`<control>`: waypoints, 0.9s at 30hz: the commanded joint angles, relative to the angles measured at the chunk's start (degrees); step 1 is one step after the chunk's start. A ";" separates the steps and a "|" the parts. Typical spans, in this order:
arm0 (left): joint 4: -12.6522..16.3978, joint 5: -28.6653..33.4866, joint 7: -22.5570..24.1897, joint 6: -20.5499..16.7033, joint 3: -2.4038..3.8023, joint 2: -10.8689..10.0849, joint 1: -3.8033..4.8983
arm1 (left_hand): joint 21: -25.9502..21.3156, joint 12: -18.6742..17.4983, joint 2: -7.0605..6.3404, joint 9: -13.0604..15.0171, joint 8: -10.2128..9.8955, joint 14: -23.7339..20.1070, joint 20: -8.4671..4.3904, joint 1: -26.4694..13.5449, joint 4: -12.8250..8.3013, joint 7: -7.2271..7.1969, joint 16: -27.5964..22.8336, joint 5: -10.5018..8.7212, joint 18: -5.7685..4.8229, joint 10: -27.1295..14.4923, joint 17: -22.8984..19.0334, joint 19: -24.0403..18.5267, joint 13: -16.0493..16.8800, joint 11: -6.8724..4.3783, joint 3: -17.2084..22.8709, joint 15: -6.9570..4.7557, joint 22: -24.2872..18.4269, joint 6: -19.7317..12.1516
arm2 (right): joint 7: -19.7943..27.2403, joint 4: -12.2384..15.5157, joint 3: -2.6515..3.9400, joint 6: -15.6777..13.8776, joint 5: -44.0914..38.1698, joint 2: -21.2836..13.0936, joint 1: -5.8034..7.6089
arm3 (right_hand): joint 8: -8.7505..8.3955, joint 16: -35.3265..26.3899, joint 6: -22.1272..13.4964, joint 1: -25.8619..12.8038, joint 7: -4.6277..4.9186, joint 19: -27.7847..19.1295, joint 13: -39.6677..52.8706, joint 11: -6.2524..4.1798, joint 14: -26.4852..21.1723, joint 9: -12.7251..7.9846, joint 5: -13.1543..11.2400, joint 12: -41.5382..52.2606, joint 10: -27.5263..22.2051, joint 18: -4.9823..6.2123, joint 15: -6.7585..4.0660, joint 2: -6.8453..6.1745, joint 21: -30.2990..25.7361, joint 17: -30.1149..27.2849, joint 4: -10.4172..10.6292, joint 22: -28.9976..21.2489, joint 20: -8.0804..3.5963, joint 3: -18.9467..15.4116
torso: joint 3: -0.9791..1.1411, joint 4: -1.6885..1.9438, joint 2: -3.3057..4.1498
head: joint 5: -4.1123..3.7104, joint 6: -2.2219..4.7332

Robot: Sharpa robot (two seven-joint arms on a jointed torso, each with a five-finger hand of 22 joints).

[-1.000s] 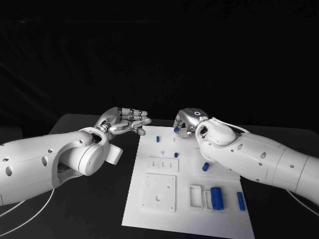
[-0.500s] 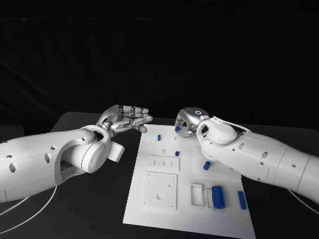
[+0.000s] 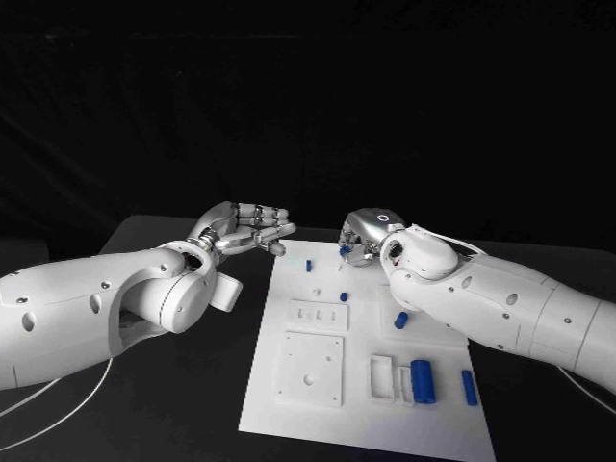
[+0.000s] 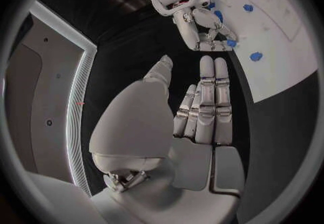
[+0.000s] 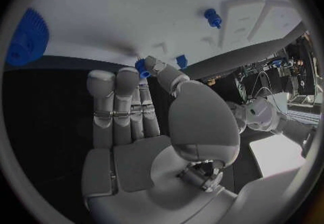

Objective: Assemble the parts on the task board

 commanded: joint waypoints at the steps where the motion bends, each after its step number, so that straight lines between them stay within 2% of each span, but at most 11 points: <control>1: 0.00 0.42 0.86 -0.18 0.06 0.13 0.17 | -0.24 0.04 -0.09 -0.04 -0.02 0.23 0.02 0.61 0.30 0.04 -0.36 0.21 -0.51 -0.41 0.07 0.37 0.00 0.09 0.03 0.03 -0.07 0.17 | 0.11 -0.25 -0.07 1.64 -0.97 0.13 -0.10 | 0.20 -0.21 0.30 0.29 -0.02 1.55 0.10 -0.36 0.01 1.09 0.16 0.40 0.61 1.03 -0.30 0.96 -0.15 0.07 -0.13 0.05 -0.27 0.17 | -0.03 0.01 0.00 | -0.01 0.18; 8: -0.15 0.55 0.80 0.02 0.06 0.35 0.17 | -0.27 0.04 -0.03 -0.02 0.02 0.22 0.04 0.54 0.30 -0.02 -0.42 0.13 -0.52 -0.39 0.08 0.34 0.00 0.09 0.03 0.05 -0.07 0.39 | -0.15 -0.79 -0.07 2.03 -1.01 0.40 -0.10 | 0.17 -0.30 0.03 0.19 0.06 1.61 0.04 -0.28 -0.04 1.00 0.13 0.39 0.38 1.08 -0.29 1.13 -0.76 0.06 -0.16 0.43 -0.29 0.13 | -0.10 0.06 0.07 | -0.27 0.02; 14: -0.28 0.62 0.83 0.20 0.06 0.49 0.17 | -0.30 0.04 0.05 0.03 0.11 0.16 0.04 0.47 0.28 -0.21 -0.48 0.07 -0.53 -0.41 0.08 0.31 0.00 0.09 0.04 0.07 -0.07 0.96 | -0.12 -1.33 -0.08 2.13 -0.86 0.72 -0.11 | 0.15 -0.37 -0.50 0.17 0.20 1.70 -0.14 -0.13 -0.02 0.83 -1.15 0.37 -0.21 1.16 -0.17 1.31 -1.06 0.06 -0.06 0.73 -0.17 -0.12 | -0.12 0.09 0.09 | 0.01 -0.16; 17: -0.32 0.65 0.94 0.18 0.06 0.54 0.17 | -0.31 0.05 0.07 0.04 0.13 0.17 0.05 0.45 0.28 -0.32 -0.48 0.09 -0.53 -0.38 0.08 0.30 0.00 0.07 0.04 0.07 -0.07 1.16 | -0.05 -1.56 -0.08 2.00 -0.61 0.84 -0.11 | 0.06 -0.39 -2.25 -0.01 0.66 1.64 -0.68 0.48 -0.01 0.23 -2.77 0.34 -2.10 1.23 0.33 1.42 -1.53 0.04 0.37 0.69 0.16 -0.43 | -0.16 0.11 0.05 | 0.08 -0.42; 21: -0.37 0.67 0.95 0.23 0.06 0.58 0.17 | -0.32 0.04 0.05 0.00 0.03 0.16 0.05 0.44 0.23 -0.20 -0.49 0.06 -0.53 -0.40 0.08 0.28 0.00 0.08 0.04 0.06 -0.07 1.05 | 0.05 -1.83 -0.09 1.99 -0.16 0.93 -0.11 | 0.11 -0.41 -4.09 -0.14 1.12 1.68 -0.96 1.18 0.00 -0.28 -3.44 0.33 -4.15 1.62 0.84 1.02 -2.14 -0.01 0.77 0.64 0.69 -0.66 | -0.15 0.05 0.06 | 0.20 -0.62; 24: -0.39 0.68 0.95 0.26 0.06 0.60 0.17 | -0.33 0.04 0.07 0.02 0.06 0.15 0.06 0.45 0.18 -0.27 -0.50 0.00 -0.54 -0.39 0.07 0.27 0.00 0.08 0.04 0.07 -0.07 1.35 | 0.05 -1.93 -0.09 2.14 0.00 0.96 -0.11 | 0.11 -0.43 -4.93 -0.16 1.32 1.76 -1.00 1.55 -0.03 -0.29 -3.99 0.32 -5.29 2.00 1.10 0.57 -2.77 -0.09 1.15 0.57 1.04 -0.97 | -0.17 -0.02 0.01 | 0.12 -0.44; 27: -0.41 0.68 0.95 0.26 0.06 0.61 0.17 | -0.33 0.04 0.07 0.02 0.06 0.15 0.06 0.45 0.18 -0.27 -0.50 0.00 -0.54 -0.39 0.07 0.27 0.00 0.08 0.04 0.07 -0.07 1.35 | -0.12 -2.00 -0.10 2.14 0.10 0.97 -0.11 | 0.10 -0.50 -5.93 -0.13 1.48 1.83 -1.01 1.83 -0.02 -0.35 -6.10 0.30 -6.17 2.24 1.30 0.14 -3.33 -0.22 1.44 0.49 1.29 -1.35 | -0.19 -0.04 -0.03 | 0.06 -0.21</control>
